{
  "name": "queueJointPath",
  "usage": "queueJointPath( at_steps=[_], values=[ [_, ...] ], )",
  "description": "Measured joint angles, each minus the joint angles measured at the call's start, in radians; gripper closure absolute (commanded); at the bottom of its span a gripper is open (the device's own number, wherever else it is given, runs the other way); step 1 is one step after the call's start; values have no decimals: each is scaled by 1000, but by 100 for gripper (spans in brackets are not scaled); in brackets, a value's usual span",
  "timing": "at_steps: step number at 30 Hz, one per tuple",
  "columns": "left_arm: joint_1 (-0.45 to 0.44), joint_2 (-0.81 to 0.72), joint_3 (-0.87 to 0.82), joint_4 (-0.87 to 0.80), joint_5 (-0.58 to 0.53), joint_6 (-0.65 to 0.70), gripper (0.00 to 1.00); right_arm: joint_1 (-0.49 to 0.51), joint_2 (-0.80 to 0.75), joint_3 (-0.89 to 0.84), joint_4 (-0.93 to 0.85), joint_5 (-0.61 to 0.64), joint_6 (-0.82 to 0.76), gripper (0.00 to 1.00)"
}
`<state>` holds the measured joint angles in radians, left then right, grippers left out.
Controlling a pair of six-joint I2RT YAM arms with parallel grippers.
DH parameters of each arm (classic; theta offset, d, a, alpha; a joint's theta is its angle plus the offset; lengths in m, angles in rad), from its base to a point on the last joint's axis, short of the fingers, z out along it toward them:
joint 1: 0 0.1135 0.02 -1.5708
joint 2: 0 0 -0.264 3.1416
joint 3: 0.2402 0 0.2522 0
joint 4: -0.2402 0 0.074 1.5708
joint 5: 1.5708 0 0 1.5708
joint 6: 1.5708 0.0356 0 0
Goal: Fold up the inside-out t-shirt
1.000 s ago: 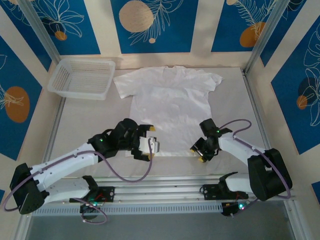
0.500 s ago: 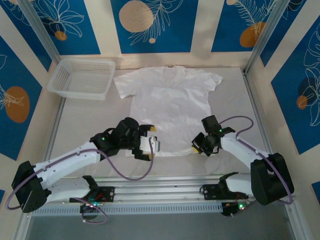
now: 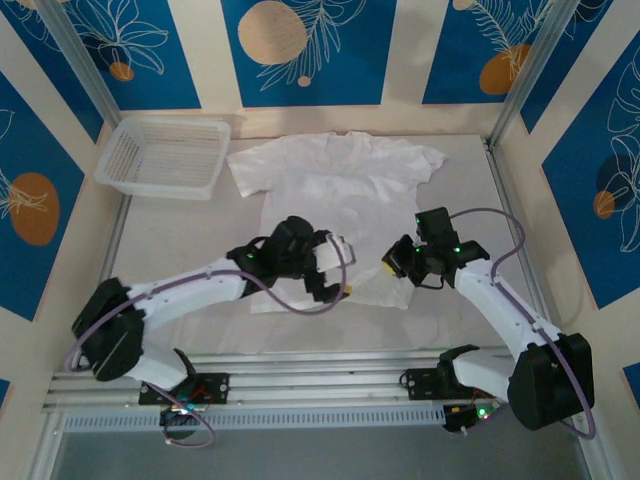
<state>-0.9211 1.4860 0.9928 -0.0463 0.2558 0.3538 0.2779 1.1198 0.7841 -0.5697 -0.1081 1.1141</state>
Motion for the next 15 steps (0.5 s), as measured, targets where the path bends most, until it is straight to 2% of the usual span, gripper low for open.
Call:
queueJointPath(
  at_steps=[3, 5, 6, 10, 15],
  values=[
    [-31, 137, 23, 87, -45, -42, 2, -25, -28, 7, 0, -13, 0, 100],
    [-42, 233, 38, 111, -113, -61, 9, -36, -45, 13, -3, -27, 0, 100],
    [-42, 266, 45, 118, -149, -68, 14, -40, -50, 17, -3, -32, 0, 100],
    [-39, 370, 71, 126, -311, -79, 45, -51, -66, 23, -11, -50, -1, 100],
    [-5, 368, 78, 128, -482, -126, 57, -101, -93, 23, -47, -52, -31, 100]
  ],
)
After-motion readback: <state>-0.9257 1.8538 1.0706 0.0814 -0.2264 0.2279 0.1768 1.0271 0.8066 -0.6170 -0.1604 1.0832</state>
